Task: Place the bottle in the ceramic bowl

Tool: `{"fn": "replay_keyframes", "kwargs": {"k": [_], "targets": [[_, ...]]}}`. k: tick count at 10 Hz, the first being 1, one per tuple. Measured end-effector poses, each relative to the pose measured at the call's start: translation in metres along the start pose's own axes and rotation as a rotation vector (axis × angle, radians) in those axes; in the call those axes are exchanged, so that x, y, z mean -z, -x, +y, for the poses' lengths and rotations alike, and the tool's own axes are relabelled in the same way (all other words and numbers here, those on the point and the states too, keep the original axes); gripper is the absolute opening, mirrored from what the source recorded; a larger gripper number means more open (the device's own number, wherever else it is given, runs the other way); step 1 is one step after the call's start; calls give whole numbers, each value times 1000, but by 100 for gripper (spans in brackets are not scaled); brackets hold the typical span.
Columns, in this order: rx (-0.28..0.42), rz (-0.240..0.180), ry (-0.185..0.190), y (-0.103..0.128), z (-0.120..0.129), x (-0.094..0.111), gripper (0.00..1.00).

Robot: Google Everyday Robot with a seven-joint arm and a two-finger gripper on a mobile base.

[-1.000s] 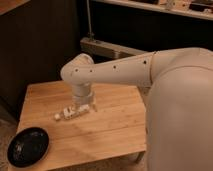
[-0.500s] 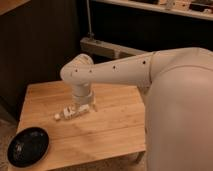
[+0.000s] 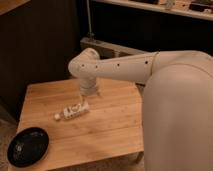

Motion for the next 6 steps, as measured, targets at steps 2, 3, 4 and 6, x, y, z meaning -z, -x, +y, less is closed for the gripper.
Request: {"fn": "replay_keyframes", "kwargs": {"k": [2,3,4,6], "targets": [[234,-15,44,15,-13,-3,65],[317,-21,59,19,-18,-5,65],[377,-27,69,22,-22,-6,65],[442,-36,79,26,-26,-7,65]]}}
